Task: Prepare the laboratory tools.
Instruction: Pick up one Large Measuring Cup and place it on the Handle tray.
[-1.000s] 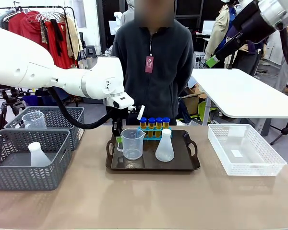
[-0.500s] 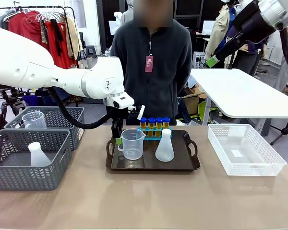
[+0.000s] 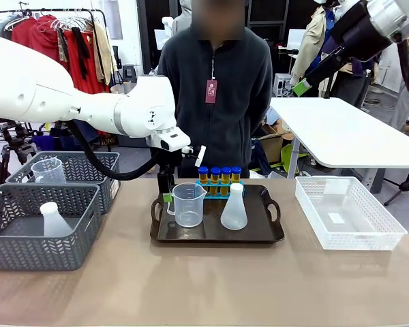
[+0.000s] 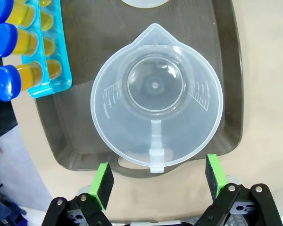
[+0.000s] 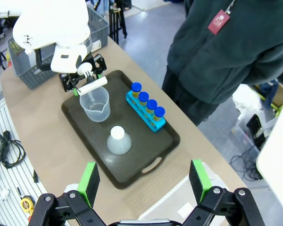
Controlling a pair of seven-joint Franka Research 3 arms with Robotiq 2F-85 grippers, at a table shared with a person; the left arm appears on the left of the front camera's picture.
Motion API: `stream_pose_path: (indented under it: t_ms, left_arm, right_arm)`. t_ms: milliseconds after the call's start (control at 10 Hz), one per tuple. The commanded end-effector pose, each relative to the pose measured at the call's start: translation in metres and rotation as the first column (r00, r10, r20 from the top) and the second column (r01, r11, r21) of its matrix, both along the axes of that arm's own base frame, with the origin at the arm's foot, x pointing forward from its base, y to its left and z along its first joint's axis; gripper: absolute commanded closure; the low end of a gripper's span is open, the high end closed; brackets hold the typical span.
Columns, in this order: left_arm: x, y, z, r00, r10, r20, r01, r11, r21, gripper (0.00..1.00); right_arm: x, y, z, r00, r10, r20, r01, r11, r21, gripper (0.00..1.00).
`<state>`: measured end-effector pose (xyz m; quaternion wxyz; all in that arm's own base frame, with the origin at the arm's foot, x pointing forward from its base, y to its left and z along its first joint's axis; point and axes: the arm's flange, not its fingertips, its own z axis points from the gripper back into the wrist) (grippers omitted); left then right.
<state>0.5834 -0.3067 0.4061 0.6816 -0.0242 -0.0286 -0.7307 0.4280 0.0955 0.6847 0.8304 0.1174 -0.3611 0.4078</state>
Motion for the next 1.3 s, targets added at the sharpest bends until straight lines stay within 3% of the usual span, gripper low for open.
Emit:
stream_pose_path:
  t_ms: [0,200,300,400,1200]
  left_arm:
    - [-0.012,0.009,0.002,1.0,-0.022,0.001,0.022,1.0,0.003,0.0]
    - [-0.013,0.011,0.008,0.999,-0.009,-0.034,0.008,1.0,-0.013,0.0]
    - [-0.009,0.008,0.003,0.99,0.008,-0.14,-0.007,1.0,0.008,0.0]
    - [-0.004,0.001,0.005,1.0,0.0,-0.006,0.0,1.0,0.002,0.0]
    - [-0.004,0.001,0.006,1.0,0.005,-0.019,-0.005,1.0,-0.004,0.0]
  right_arm:
    - [0.0,-0.001,0.001,1.0,0.001,0.001,-0.001,1.0,0.003,0.0]
    - [0.0,-0.001,0.001,1.0,0.001,0.001,-0.001,1.0,0.003,0.0]
    - [0.0,-0.001,0.001,1.0,0.001,0.001,-0.001,1.0,0.003,0.0]
    - [0.0,-0.001,0.001,1.0,0.001,0.001,-0.001,1.0,0.003,0.0]
    - [0.0,-0.001,0.001,1.0,0.001,0.001,-0.001,1.0,0.003,0.0]
